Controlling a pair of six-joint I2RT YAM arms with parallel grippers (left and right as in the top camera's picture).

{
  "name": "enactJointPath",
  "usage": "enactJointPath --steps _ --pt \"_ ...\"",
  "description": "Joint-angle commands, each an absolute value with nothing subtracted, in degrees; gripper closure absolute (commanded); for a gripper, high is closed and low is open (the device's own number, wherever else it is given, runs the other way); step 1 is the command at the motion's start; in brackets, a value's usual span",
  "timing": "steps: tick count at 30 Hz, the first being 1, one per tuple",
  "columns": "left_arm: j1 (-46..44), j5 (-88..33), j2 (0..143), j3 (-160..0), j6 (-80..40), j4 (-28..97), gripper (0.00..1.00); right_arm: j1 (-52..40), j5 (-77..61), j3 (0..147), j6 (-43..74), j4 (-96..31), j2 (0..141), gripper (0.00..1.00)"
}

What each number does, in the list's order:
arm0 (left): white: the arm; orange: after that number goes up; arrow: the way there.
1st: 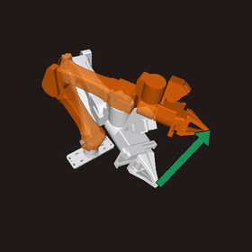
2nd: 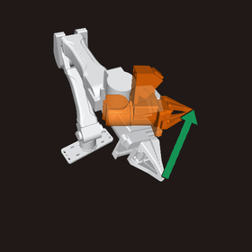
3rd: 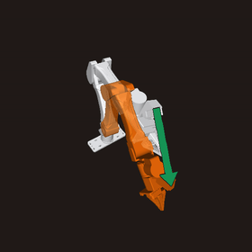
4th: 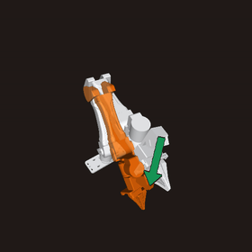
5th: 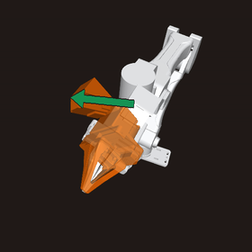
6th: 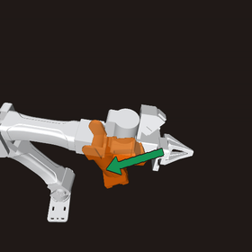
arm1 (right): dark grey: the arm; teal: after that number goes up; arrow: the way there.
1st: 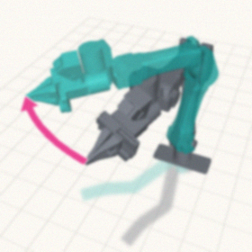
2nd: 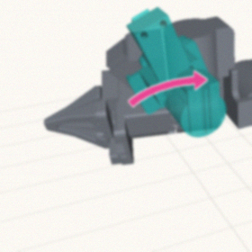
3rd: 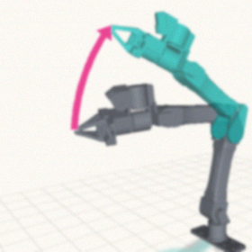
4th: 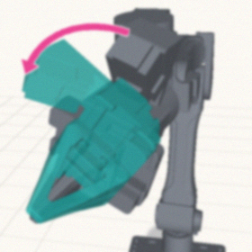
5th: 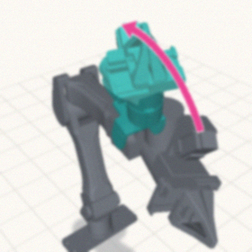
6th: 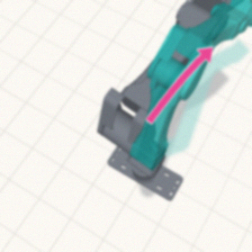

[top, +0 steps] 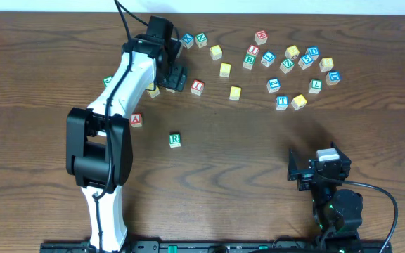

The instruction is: Spell out ROBOT

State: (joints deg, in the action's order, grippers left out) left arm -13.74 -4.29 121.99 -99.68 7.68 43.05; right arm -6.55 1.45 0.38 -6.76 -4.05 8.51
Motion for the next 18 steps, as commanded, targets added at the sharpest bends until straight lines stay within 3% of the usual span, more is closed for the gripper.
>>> enactJointPath --steps 1,18 --pt "-13.8 -4.7 122.5 -100.4 6.8 43.1 0.13 -6.3 1.3 0.3 -7.4 -4.3 8.4 0.01" --pt "-13.9 -4.7 125.4 -100.3 6.3 42.4 0.14 -6.3 1.3 0.3 -7.4 -4.3 8.4 0.01"
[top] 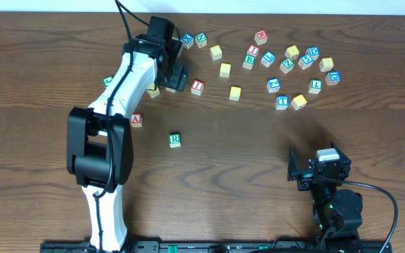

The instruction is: Spell out ROBOT

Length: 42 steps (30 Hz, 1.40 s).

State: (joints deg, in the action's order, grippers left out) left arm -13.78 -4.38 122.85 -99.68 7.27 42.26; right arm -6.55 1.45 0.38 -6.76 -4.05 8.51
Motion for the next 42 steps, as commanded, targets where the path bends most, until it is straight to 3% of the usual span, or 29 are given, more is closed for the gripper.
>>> enactJointPath --steps 1,13,15,25,33,42 --pt "-13.9 -4.7 125.6 -100.3 6.3 42.4 0.14 -6.3 1.3 0.3 -7.4 -4.3 8.4 0.01" --pt "-13.9 -4.7 125.7 -100.3 6.3 41.4 0.14 -6.3 1.3 0.3 -7.4 -4.3 8.4 0.01" --pt "-13.9 -4.7 125.7 -100.3 6.3 41.3 0.19 -6.3 1.3 0.3 -7.4 -4.3 8.4 0.01" --pt "-13.9 -4.7 125.8 -100.3 6.3 40.8 0.17 -6.3 1.3 0.3 -7.4 -4.3 8.4 0.01" --pt "-13.9 -4.7 127.1 -100.3 6.3 40.2 0.27 -6.3 1.3 0.3 -7.4 -4.3 8.4 0.01" --pt "-13.9 -4.7 127.5 -100.3 6.3 40.2 0.27 -6.3 1.3 0.3 -7.4 -4.3 8.4 0.01"
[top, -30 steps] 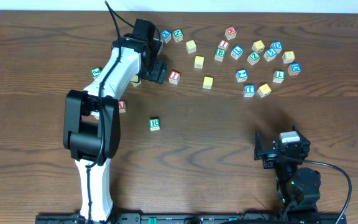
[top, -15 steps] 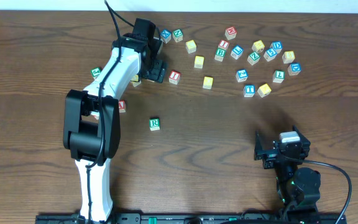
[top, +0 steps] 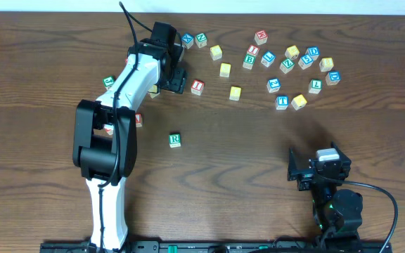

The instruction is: Spell out ROBOT

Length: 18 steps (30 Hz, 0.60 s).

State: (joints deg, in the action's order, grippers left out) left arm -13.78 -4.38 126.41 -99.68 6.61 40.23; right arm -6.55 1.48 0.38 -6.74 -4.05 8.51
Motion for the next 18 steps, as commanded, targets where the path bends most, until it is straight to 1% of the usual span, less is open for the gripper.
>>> enactJointPath --steps 1,8,11,18 --pt "-13.9 -4.7 127.6 -100.3 6.3 40.1 0.27 -6.3 1.3 0.3 -7.4 -4.3 8.4 0.01" --pt "-13.9 -4.7 127.9 -100.3 6.3 40.1 0.27 -6.3 1.3 0.3 -7.4 -4.3 8.4 0.01" --pt "-13.9 -4.7 128.0 -100.3 6.3 40.1 0.32 -6.3 1.3 0.3 -7.4 -4.3 8.4 0.01" --pt "-13.9 -4.7 128.0 -100.3 6.3 39.6 0.32 -6.3 1.3 0.3 -7.4 -4.3 8.4 0.01"
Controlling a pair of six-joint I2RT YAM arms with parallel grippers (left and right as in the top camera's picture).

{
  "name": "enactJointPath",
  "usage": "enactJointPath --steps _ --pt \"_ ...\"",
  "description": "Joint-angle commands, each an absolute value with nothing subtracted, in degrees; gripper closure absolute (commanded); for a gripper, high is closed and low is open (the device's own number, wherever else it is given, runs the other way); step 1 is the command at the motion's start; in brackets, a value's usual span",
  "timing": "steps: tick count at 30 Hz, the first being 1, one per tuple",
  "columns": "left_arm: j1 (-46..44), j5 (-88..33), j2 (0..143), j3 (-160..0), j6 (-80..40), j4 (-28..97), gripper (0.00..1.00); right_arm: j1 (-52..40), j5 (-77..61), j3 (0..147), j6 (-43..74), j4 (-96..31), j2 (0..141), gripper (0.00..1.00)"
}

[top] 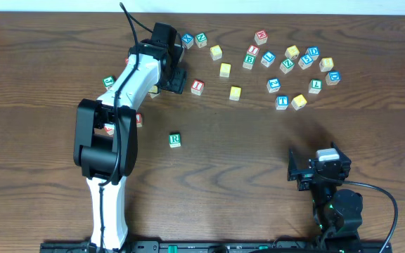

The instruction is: Spell out ROBOT

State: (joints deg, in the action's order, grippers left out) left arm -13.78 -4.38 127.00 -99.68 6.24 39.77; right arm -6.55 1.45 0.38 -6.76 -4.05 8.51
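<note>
A green R block (175, 140) stands alone on the brown table (259, 154), below the scatter of blocks. My left gripper (177, 77) is low at the back left of the table, between a red I block (197, 86) and a yellow block (153, 91) half hidden by the wrist. Its fingers look like one dark mass from above, and anything between them is hidden. A blue T block (281, 101) and a green B block (249, 61) lie in the right-hand cluster. My right gripper (299, 172) sits low at the front right, away from all blocks.
Several more letter blocks are spread along the back, from a blue one (188, 40) to a blue one (333, 76). A red block (138, 119) peeks out from beside my left forearm. A green block (108, 81) lies left of the arm.
At the two oldest moments my left gripper was low beside the red I block, with the red A block in plain view. By 0.6 s ago the elbow had shifted right, half covering the A, while the gripper stayed put. The R block and right arm never moved.
</note>
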Motion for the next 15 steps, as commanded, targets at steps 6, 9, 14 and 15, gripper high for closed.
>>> enactJointPath --steps 6,9,14,15 --pt "-13.9 -4.8 128.1 -100.3 6.4 39.0 0.32 -6.3 1.3 0.3 -7.4 -4.3 8.4 0.01" --pt "-13.9 -4.8 128.1 -100.3 6.4 38.5 0.32 -6.3 1.3 0.3 -7.4 -4.3 8.4 0.01" --pt "-13.9 -4.8 128.1 -100.3 7.7 38.5 0.32 -6.3 1.3 0.3 -7.4 -4.3 8.4 0.01" --pt "-13.9 -4.8 128.1 -100.3 8.2 38.5 0.32 -6.3 1.3 0.3 -7.4 -4.3 8.4 0.01"
